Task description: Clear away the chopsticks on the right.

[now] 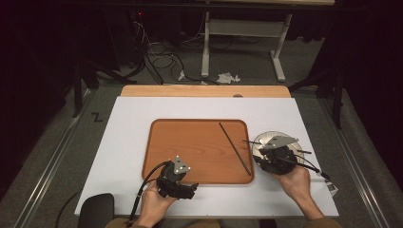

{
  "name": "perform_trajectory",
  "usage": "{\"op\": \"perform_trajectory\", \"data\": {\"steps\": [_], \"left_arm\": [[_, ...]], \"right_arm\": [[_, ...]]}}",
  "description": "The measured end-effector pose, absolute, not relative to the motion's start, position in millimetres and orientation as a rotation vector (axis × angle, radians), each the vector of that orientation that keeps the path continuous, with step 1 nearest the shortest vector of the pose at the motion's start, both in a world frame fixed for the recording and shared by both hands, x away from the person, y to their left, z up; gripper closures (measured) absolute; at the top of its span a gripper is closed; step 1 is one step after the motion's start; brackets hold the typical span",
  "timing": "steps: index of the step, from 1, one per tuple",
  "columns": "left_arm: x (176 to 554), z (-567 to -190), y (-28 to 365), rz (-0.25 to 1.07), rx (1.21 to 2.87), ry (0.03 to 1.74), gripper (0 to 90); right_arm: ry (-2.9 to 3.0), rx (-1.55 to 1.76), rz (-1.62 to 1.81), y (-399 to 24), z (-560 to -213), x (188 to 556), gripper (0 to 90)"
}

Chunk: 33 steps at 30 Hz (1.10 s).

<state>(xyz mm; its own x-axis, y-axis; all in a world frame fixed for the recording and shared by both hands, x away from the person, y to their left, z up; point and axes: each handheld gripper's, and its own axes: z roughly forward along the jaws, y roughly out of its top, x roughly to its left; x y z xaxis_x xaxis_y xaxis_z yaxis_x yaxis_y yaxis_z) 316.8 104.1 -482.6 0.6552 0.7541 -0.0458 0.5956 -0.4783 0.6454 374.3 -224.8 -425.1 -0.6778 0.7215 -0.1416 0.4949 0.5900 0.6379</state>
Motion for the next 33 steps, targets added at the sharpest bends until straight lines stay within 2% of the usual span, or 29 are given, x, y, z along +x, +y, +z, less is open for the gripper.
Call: {"op": "perform_trajectory", "data": {"steps": [13,22,33], "left_arm": [[318,-483,104,0.321,2.237,1.049,21.9],[319,-483,105,0.322,2.234,1.058,21.9],[320,-484,106,0.321,2.236,1.059,21.9]], "right_arm": [[2.394,1.024,0.846,-255,-411,379,66.6],[2.33,1.079,0.883,-281,-402,384,74.7],[2.292,1.167,0.869,-310,-394,389,75.5]]}}
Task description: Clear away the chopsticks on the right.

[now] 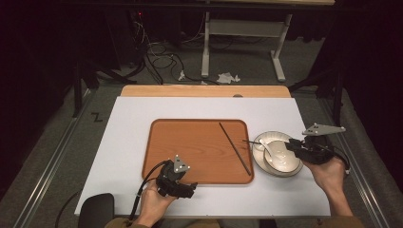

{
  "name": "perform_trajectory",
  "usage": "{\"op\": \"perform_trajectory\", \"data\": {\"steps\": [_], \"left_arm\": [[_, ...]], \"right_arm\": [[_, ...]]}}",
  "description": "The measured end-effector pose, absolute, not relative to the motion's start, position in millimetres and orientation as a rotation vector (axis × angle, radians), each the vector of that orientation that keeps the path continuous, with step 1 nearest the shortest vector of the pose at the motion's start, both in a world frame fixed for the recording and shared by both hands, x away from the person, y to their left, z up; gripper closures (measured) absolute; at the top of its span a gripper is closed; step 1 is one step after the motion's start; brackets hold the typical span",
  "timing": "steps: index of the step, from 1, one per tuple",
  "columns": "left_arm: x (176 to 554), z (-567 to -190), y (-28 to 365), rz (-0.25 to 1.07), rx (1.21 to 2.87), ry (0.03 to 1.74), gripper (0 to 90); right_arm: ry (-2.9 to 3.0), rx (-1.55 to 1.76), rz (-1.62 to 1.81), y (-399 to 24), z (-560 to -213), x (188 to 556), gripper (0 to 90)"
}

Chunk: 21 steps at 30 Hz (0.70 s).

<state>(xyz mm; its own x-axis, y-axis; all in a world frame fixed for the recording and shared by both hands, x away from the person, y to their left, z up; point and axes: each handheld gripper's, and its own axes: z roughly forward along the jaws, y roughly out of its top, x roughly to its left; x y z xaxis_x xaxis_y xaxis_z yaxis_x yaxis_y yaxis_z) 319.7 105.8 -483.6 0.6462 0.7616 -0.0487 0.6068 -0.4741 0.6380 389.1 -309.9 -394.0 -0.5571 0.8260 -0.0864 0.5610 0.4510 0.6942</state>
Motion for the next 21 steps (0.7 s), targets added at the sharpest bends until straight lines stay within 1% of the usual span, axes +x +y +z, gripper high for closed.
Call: {"op": "perform_trajectory", "data": {"steps": [9,16,21], "left_arm": [[320,-484,105,0.32,2.24,1.058,21.9],[320,-486,104,0.313,2.247,1.055,21.8],[321,-486,104,0.309,2.242,1.06,21.9]], "right_arm": [[2.223,1.258,0.868,-338,-396,396,76.2],[2.207,1.343,0.829,-351,-411,405,76.2],[2.205,1.38,0.764,-357,-423,413,74.2]]}}
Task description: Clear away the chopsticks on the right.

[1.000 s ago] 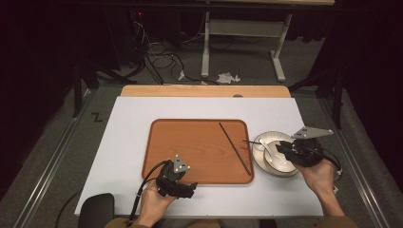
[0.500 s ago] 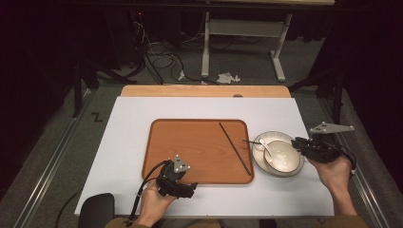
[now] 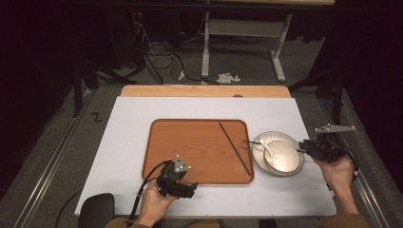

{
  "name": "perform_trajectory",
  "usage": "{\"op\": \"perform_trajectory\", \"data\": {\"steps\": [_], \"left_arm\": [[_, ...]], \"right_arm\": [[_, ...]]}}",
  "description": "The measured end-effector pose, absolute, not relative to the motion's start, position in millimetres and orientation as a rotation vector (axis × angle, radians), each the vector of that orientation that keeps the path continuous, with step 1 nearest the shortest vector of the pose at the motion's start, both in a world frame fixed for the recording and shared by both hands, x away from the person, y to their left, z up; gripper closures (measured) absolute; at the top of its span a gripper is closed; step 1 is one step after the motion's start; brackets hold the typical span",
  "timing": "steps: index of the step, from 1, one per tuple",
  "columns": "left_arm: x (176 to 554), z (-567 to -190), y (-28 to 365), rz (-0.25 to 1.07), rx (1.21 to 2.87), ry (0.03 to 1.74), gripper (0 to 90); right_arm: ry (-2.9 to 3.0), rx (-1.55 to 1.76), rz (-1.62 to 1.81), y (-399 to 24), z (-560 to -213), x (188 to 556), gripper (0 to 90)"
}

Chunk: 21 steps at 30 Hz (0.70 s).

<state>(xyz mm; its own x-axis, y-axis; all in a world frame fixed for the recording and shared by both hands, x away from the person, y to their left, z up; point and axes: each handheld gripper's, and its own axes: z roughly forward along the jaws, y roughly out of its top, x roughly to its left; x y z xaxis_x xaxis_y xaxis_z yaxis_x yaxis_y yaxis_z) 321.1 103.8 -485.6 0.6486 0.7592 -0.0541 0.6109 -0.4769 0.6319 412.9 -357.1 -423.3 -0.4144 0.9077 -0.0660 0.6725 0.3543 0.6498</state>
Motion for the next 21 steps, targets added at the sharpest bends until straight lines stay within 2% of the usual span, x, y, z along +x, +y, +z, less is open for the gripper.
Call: {"op": "perform_trajectory", "data": {"steps": [21], "left_arm": [[321,-486,104,0.314,2.247,1.061,21.8]], "right_arm": [[2.315,1.371,0.631,-354,-451,432,72.0]]}}
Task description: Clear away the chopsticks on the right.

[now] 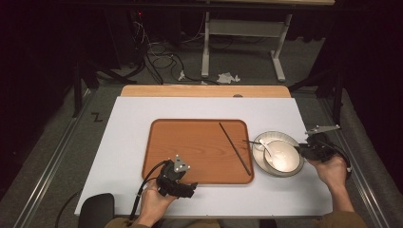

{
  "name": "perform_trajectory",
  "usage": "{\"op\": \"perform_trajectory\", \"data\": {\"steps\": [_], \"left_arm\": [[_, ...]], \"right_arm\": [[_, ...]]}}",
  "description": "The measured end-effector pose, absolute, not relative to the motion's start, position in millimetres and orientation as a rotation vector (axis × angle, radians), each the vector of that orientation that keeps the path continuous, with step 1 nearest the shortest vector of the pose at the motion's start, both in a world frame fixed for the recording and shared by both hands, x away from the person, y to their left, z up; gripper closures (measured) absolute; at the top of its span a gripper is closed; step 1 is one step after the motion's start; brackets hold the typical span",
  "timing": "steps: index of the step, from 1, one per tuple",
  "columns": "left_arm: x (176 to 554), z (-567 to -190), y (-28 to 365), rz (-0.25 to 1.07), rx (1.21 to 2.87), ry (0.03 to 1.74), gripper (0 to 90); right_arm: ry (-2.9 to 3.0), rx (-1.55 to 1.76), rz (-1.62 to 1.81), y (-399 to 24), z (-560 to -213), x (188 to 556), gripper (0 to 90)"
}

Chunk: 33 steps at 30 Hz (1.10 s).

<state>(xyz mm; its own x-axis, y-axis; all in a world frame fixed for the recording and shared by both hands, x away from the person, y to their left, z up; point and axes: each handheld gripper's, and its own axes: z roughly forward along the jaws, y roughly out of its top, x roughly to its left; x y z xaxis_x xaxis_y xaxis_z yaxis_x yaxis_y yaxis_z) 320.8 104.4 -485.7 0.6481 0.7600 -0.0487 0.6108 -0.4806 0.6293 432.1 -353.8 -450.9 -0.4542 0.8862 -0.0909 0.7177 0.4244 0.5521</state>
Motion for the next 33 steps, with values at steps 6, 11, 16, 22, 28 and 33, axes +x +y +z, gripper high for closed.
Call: {"op": "perform_trajectory", "data": {"steps": [6,11,16,22,28,33], "left_arm": [[320.9,-485.7,105.1,0.317,2.244,1.063,21.8],[320.5,-485.6,105.1,0.317,2.246,1.061,21.8],[321.0,-486.0,104.7,0.315,2.248,1.063,21.8],[320.5,-485.8,104.7,0.316,2.246,1.064,21.8],[320.1,-485.6,104.7,0.317,2.247,1.06,21.8],[320.4,-485.8,104.4,0.315,2.247,1.061,21.8]], "right_arm": [[2.32,1.386,0.641,-356.7,-455.4,433.6,72.0],[2.33,1.372,0.626,-355.2,-456.7,434.2,79.5],[2.337,1.37,0.616,-356.0,-458.5,434.0,83.7],[2.338,1.353,0.61,-354.2,-459.6,434.0,85.5],[2.319,1.359,0.624,-355.6,-458.4,432.8,86.1],[2.29,1.377,0.698,-360.1,-452.5,430.0,86.3]]}}
